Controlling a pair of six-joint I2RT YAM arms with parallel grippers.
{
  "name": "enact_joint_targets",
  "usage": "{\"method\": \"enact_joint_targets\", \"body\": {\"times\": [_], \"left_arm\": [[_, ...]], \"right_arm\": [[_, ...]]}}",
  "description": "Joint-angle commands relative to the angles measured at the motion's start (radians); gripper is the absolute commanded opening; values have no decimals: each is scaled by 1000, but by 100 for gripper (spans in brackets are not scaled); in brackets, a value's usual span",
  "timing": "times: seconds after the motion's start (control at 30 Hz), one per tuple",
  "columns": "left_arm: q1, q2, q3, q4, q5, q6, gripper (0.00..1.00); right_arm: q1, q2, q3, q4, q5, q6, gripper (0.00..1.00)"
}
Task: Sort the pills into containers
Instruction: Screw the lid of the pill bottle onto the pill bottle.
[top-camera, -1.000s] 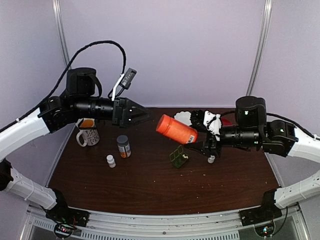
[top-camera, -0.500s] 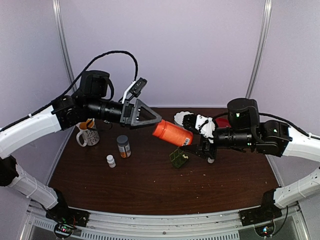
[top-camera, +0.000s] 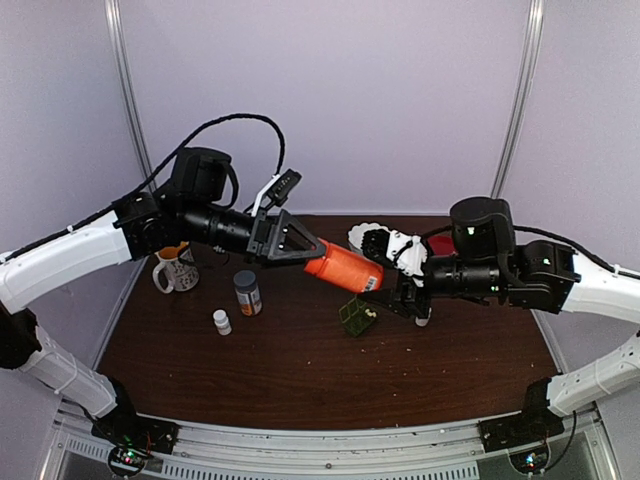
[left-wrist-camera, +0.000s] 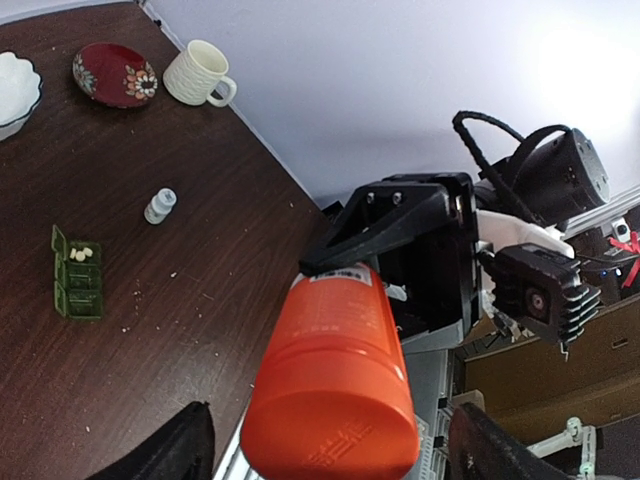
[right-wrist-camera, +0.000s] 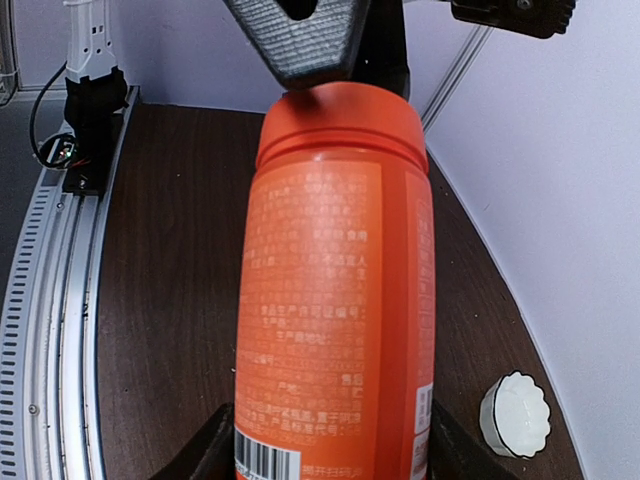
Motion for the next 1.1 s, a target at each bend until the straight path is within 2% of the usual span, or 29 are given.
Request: {"method": "enact_joint_targets", "body": {"times": [0.0, 0.1, 0.27, 0.33, 0.47, 0.6, 0.77, 0.93, 1.07], "left_arm": [[8, 4, 23, 22, 29, 1, 79], [8, 7, 24, 22, 33, -2, 74], [8, 16, 22, 31, 46, -2, 52], [8, 26, 24, 32, 70, -2, 52], [8, 35, 25, 33, 89, 4, 39], [8, 33, 25, 35, 94, 44, 33], [8, -11, 2, 67, 88, 209, 21], [3, -87, -100, 233, 49, 399, 13], [-6, -74, -83, 189, 67, 619, 12]], "right_arm": [[5, 5, 38, 40, 12, 11, 0], [5, 7, 39, 39, 11, 14, 0], [5, 13, 46, 31, 5, 19, 0], [5, 16, 51, 25, 2, 22, 0], [5, 19, 57, 18, 0, 24, 0], [5, 25, 63, 9, -35, 47, 0], [-7, 67, 119, -61, -161, 89, 0], [-17, 55, 108, -39, -230, 117, 0], [-32, 41, 103, -34, -284, 137, 0]]}}
